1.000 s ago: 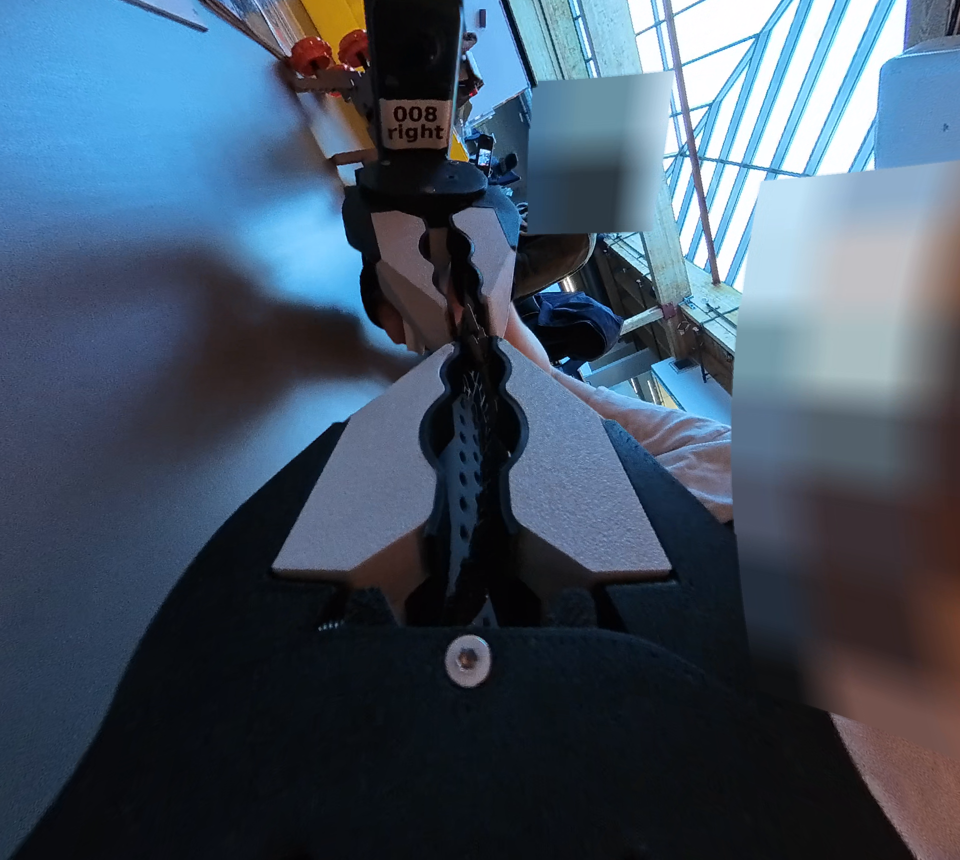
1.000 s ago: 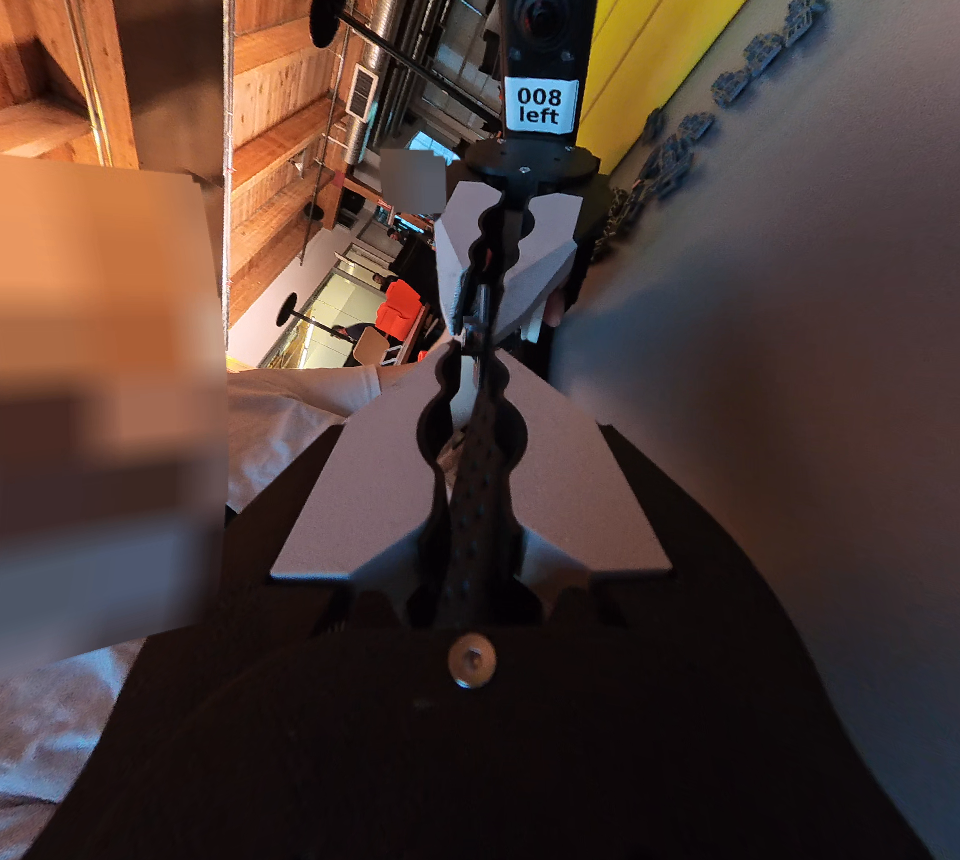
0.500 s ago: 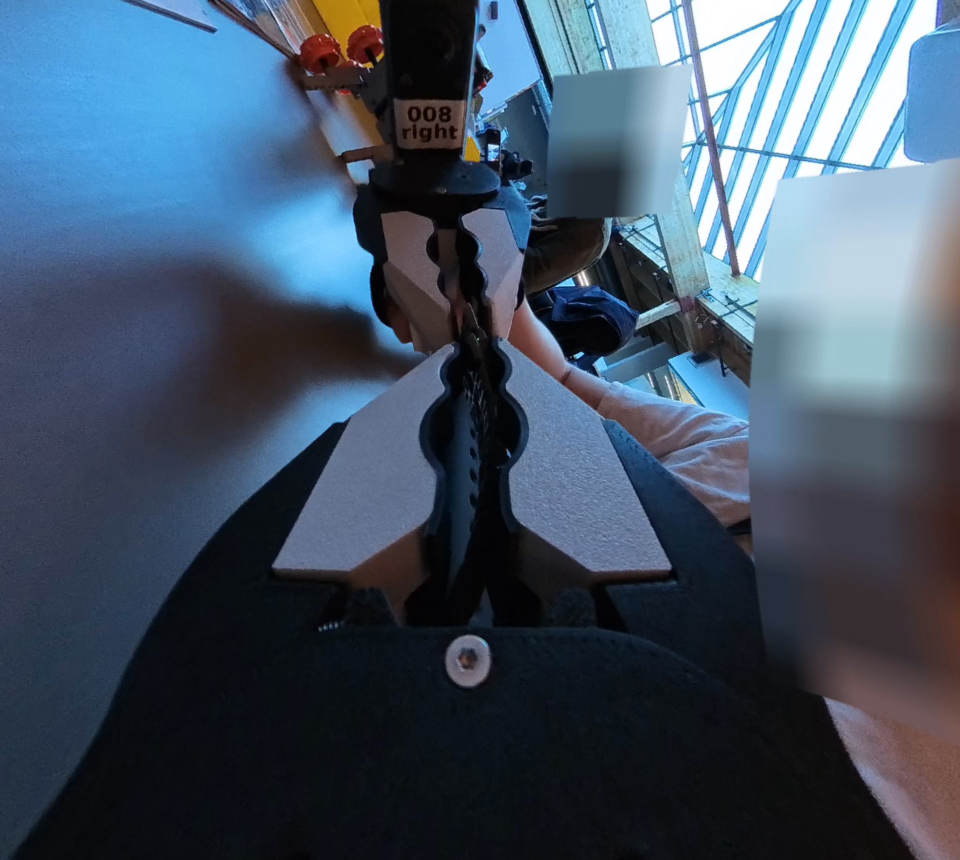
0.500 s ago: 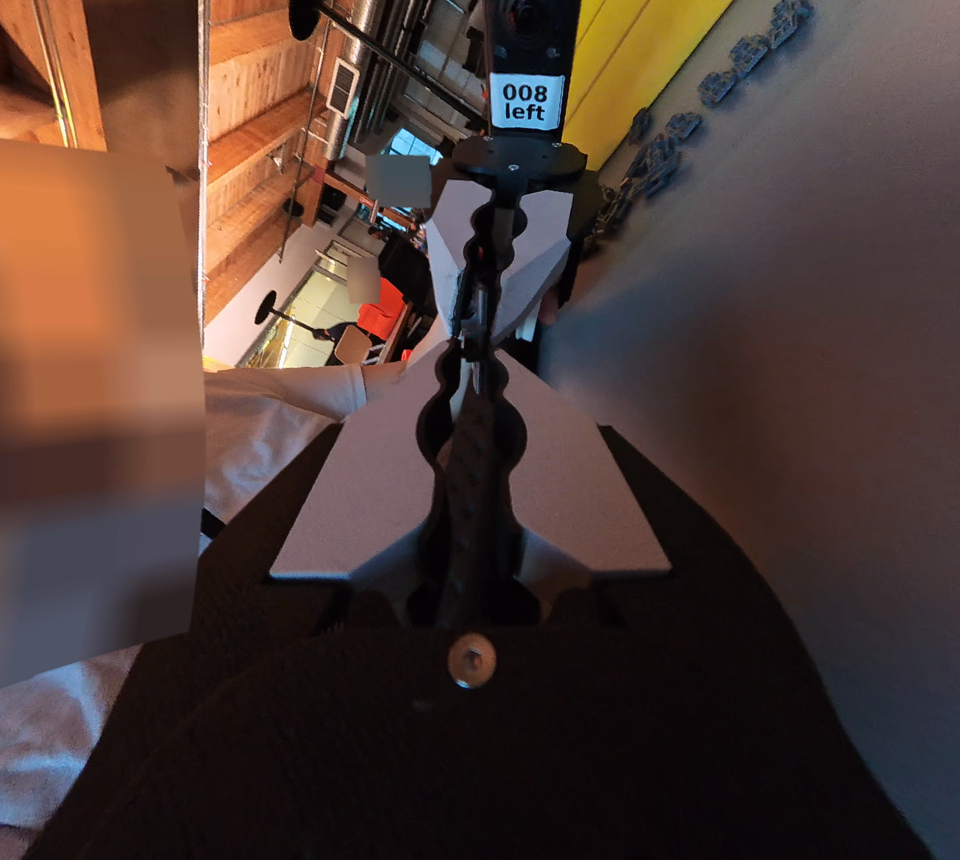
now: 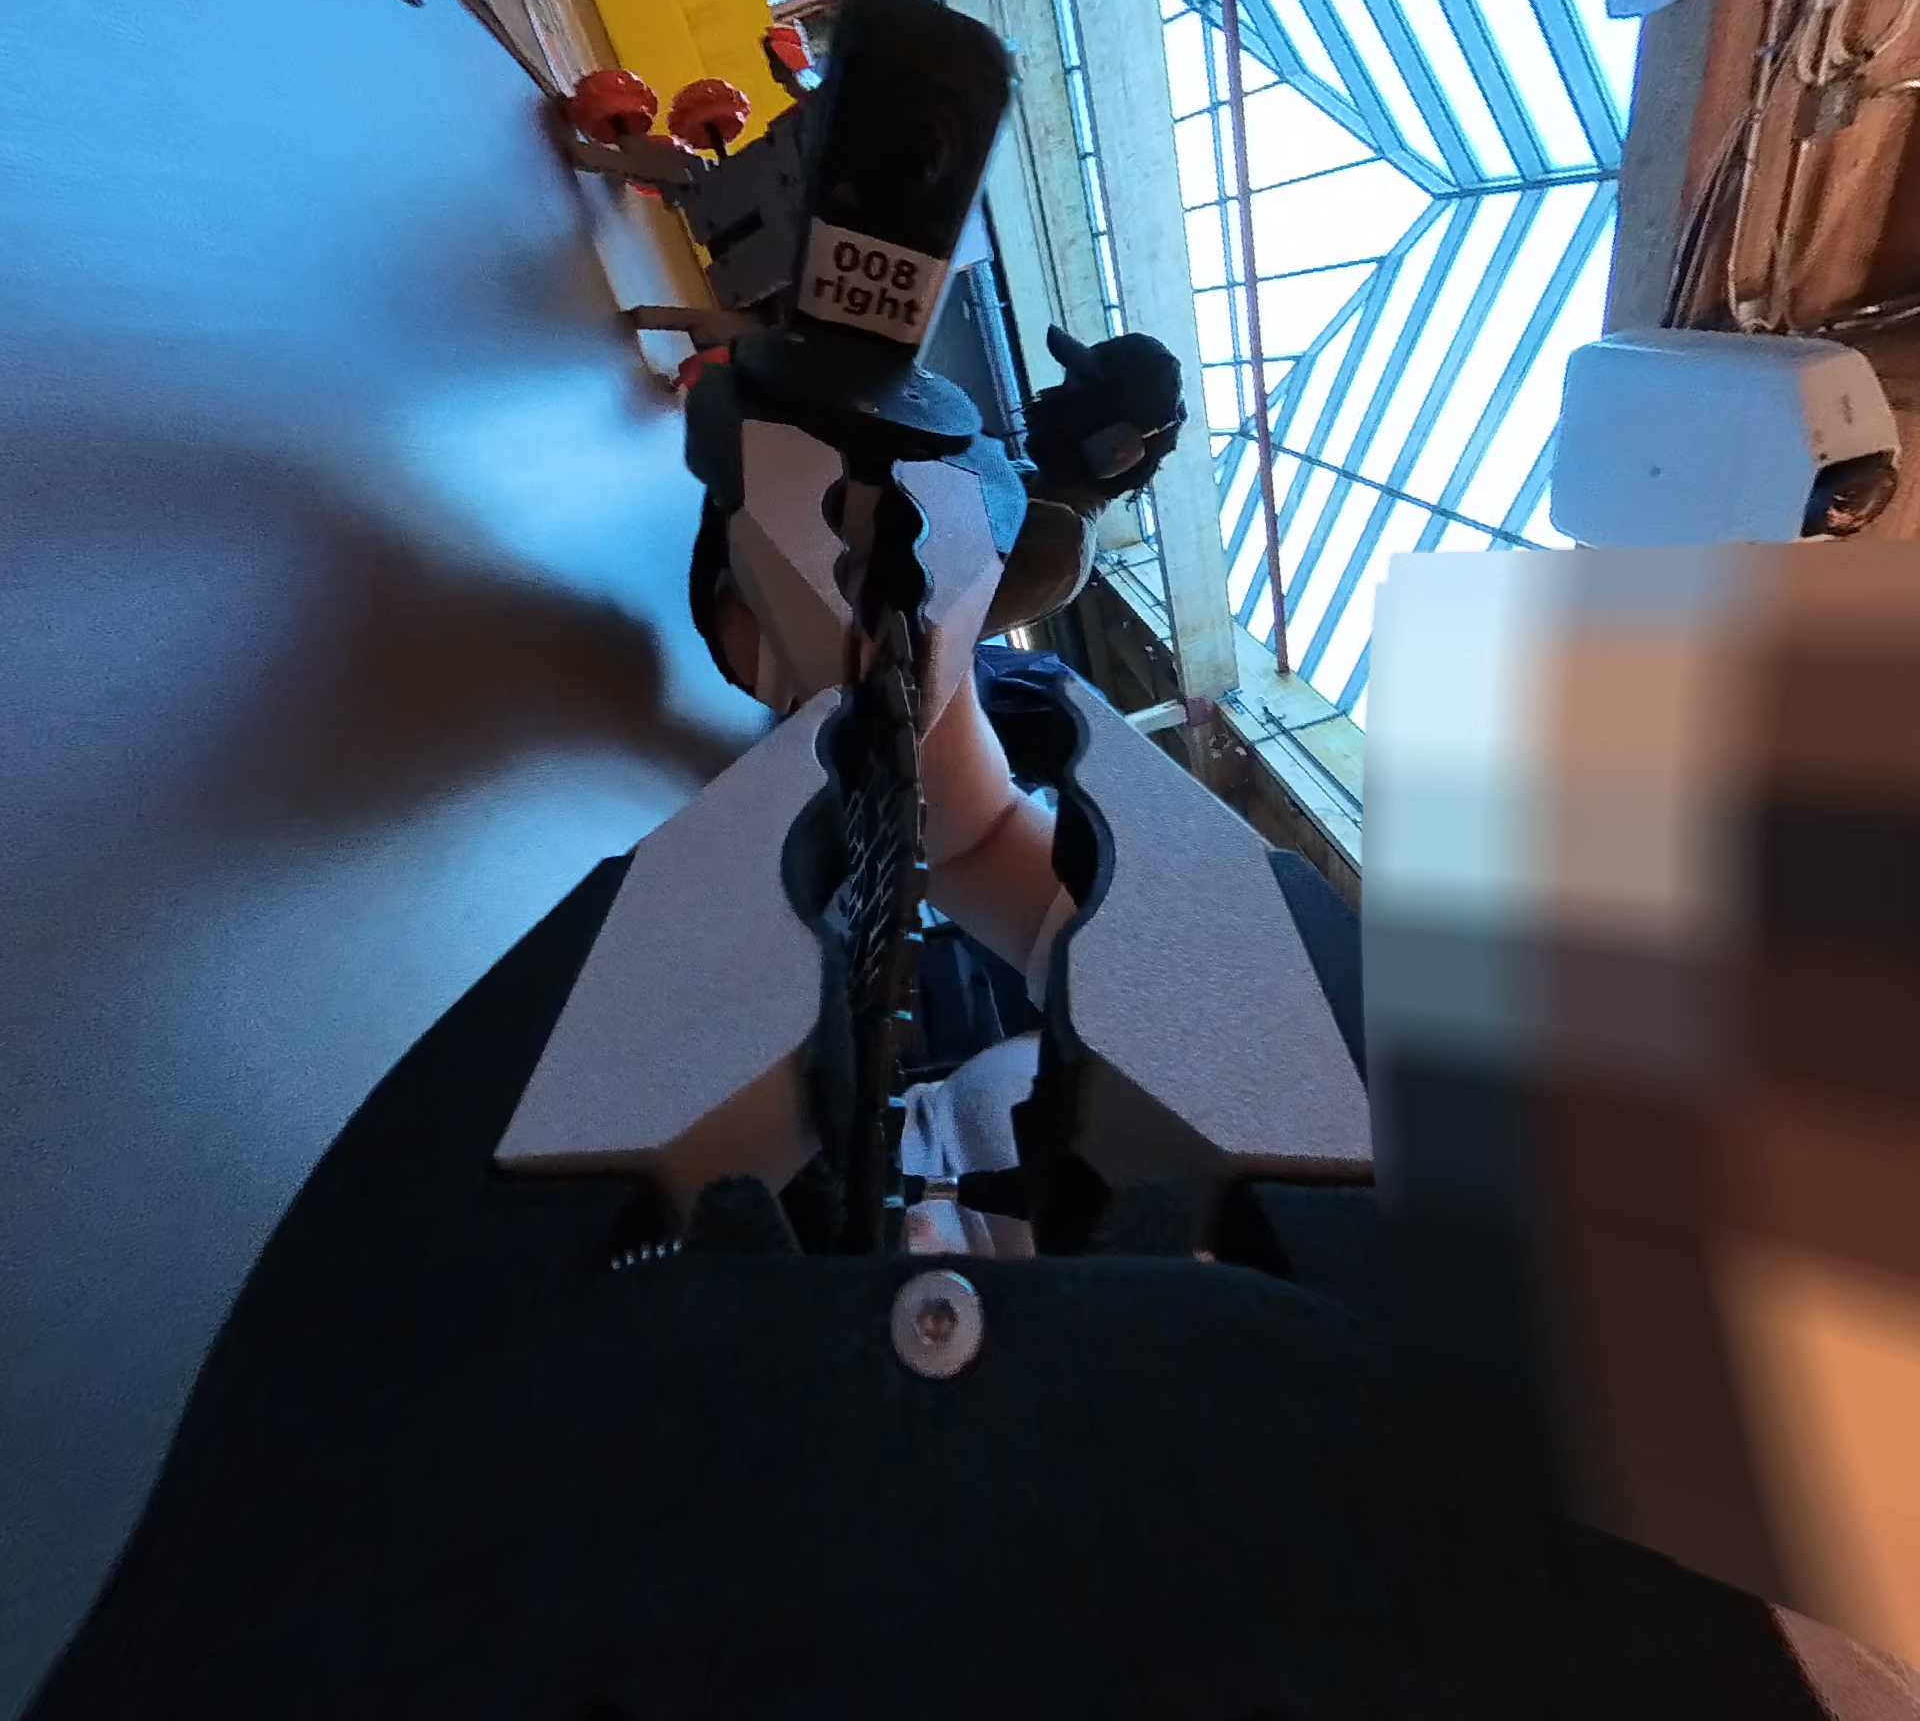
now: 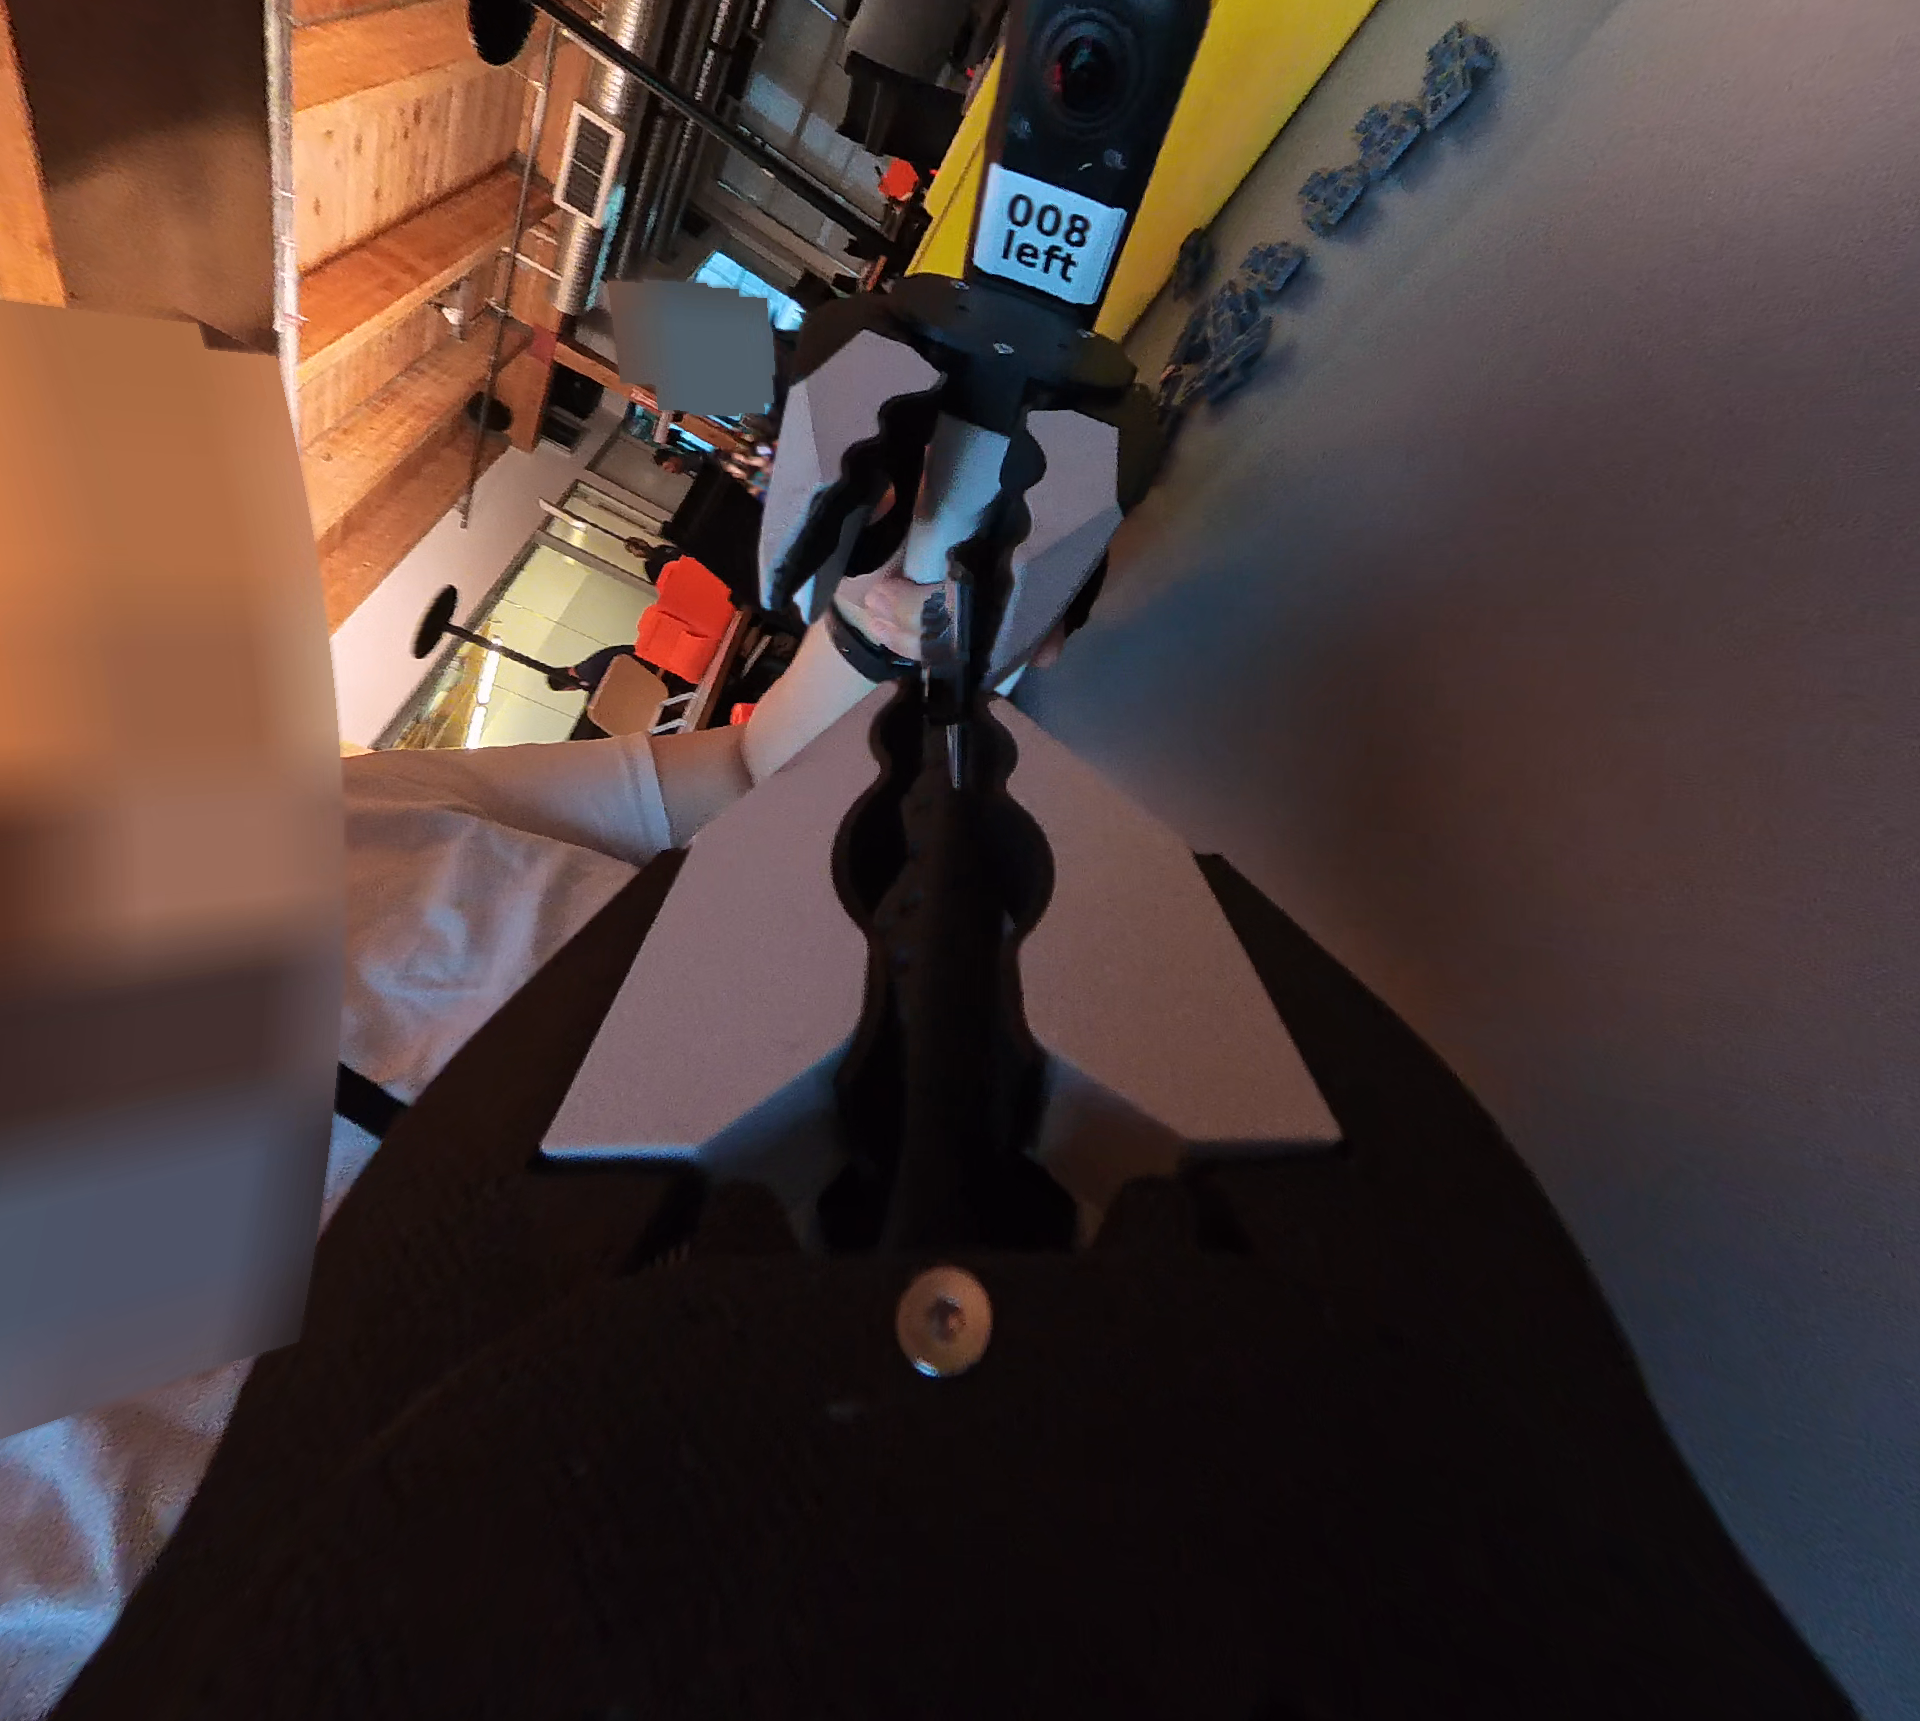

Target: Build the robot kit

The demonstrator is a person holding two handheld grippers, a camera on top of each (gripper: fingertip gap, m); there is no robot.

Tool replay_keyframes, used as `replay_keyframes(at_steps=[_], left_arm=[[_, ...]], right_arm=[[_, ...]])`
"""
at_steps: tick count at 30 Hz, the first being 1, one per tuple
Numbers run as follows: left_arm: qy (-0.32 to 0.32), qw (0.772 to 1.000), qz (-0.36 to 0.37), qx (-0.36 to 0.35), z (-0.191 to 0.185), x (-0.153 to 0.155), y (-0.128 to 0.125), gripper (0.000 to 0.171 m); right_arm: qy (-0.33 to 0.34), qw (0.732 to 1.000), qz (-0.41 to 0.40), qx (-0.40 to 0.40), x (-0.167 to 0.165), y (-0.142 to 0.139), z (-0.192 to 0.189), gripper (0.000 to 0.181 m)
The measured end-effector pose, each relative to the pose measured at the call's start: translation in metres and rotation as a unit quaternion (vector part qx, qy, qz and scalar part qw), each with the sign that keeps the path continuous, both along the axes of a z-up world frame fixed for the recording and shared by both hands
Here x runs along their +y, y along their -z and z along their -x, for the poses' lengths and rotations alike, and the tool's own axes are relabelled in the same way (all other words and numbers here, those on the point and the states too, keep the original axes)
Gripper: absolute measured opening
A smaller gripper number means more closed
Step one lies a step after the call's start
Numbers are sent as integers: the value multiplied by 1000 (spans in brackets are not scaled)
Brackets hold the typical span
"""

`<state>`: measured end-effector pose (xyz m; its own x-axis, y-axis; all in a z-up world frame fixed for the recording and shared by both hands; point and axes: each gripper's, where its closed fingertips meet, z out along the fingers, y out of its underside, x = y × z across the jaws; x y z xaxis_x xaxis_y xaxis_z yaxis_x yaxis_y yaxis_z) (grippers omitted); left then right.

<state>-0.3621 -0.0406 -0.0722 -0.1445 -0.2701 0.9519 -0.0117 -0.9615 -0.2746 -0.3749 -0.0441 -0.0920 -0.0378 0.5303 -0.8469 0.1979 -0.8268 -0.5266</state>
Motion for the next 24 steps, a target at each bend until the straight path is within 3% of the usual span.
replay_keyframes(at_steps=[4,8,12,24], left_arm=[[-15,999,28,14,-1,4,8,27],[-25,998,53,8,-1,7,9,36],[-32,998,31,39,-2,8,17,27],[-31,999,0,41,0,7,15,32]], right_arm=[[7,998,-49,-39,2,6,0,6],[17,993,-89,-76,4,12,0,6],[19,987,-122,-101,5,15,1,6],[28,979,-163,-121,7,14,2,6]])
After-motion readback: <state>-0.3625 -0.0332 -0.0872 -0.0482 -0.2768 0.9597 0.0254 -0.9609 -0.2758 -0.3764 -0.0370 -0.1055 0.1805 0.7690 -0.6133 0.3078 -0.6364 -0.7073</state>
